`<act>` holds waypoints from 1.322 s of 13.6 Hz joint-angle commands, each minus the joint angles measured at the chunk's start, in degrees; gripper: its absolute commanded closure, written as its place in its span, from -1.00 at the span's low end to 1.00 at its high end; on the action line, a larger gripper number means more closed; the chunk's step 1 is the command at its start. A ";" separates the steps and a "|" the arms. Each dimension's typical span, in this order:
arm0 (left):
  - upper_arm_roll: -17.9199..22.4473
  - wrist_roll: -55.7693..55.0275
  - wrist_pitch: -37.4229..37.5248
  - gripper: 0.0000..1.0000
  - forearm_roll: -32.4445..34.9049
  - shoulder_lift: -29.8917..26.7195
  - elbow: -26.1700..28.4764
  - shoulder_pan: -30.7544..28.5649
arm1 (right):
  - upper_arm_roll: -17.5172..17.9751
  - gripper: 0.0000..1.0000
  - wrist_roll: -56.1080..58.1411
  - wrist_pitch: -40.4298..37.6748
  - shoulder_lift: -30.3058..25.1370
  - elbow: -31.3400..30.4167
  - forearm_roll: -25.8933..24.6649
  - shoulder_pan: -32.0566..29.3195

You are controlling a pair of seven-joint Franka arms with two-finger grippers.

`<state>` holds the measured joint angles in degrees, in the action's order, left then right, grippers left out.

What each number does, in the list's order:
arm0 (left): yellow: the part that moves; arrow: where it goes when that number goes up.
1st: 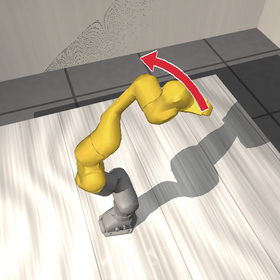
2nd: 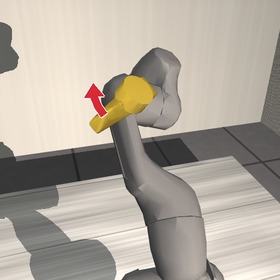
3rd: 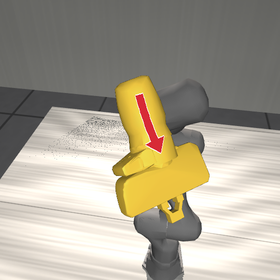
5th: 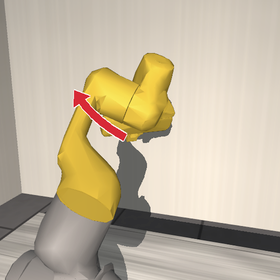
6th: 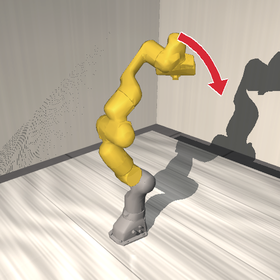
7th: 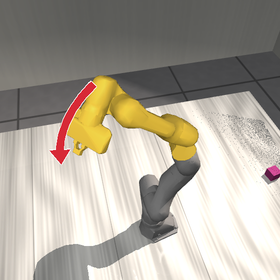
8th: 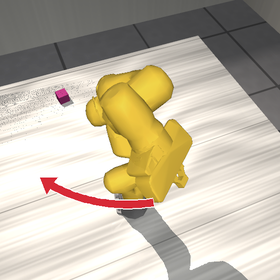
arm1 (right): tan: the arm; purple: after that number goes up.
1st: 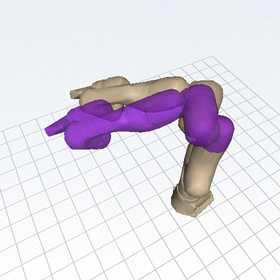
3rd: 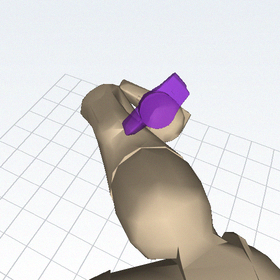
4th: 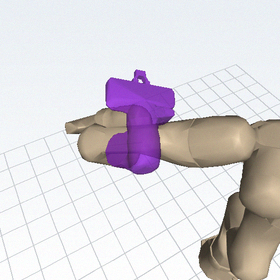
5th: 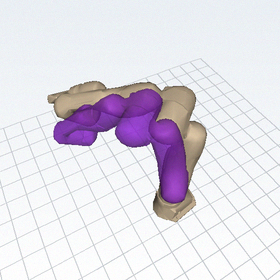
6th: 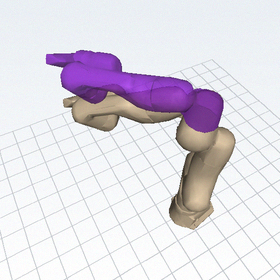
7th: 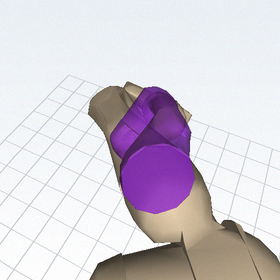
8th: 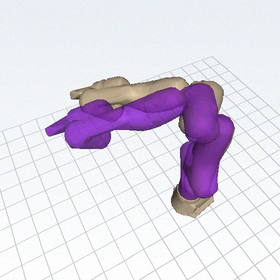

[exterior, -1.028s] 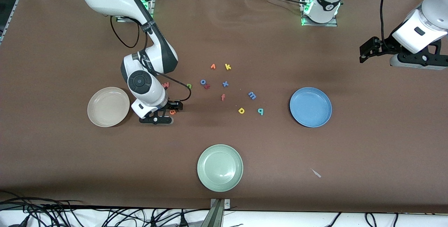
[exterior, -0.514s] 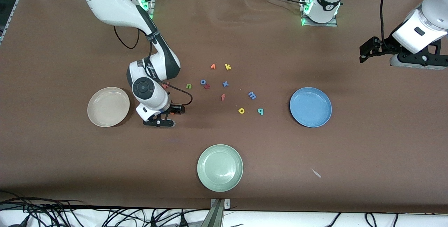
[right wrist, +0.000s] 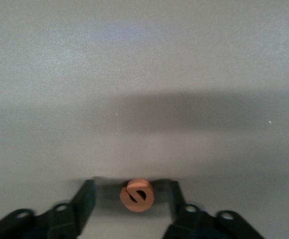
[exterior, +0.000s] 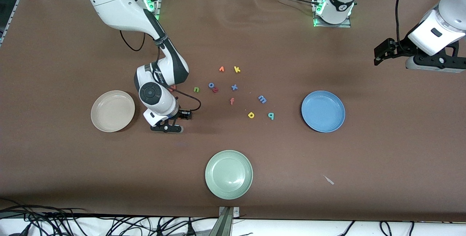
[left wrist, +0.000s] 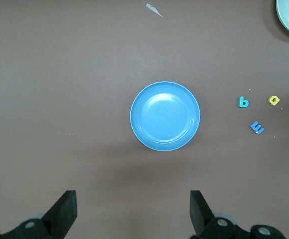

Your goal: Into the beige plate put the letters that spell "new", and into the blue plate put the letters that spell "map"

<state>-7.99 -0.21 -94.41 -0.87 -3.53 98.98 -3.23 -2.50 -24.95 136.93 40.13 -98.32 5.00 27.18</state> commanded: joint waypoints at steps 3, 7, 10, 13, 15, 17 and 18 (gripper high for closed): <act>-0.80 0.56 0.02 -1.00 1.14 -0.33 -0.19 -0.46 | 0.22 -0.08 -0.01 0.62 0.21 -0.29 1.06 0.07; -0.80 0.56 0.02 -1.00 1.14 -0.33 -0.19 -0.37 | 0.22 0.23 -0.18 0.71 0.82 -0.29 0.98 0.07; -0.80 0.82 -0.07 -1.00 0.96 0.10 -0.19 0.24 | 0.22 0.39 -0.27 0.71 0.82 -0.38 0.98 0.15; -0.89 1.00 0.02 -1.00 1.83 4.56 -0.54 4.70 | 0.22 0.73 0.51 -0.60 0.21 0.58 1.06 -0.02; -1.33 -0.05 -0.07 -1.00 1.75 8.00 -0.80 6.83 | -0.40 0.74 0.95 -5.69 -1.45 2.07 0.98 -0.63; -2.03 -0.41 -4.25 -1.00 1.49 12.74 -1.07 8.14 | -0.57 0.74 1.74 -12.36 -3.56 3.75 0.80 -1.69; -2.12 -0.58 -8.46 -1.00 1.05 15.03 -1.07 9.02 | -0.92 0.74 4.71 -15.17 -5.14 3.40 0.71 -1.95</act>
<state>-9.76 -0.43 -98.46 -0.87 6.99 99.46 4.54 -3.28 -23.90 127.22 38.46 -94.82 5.06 26.29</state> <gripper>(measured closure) 0.000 0.696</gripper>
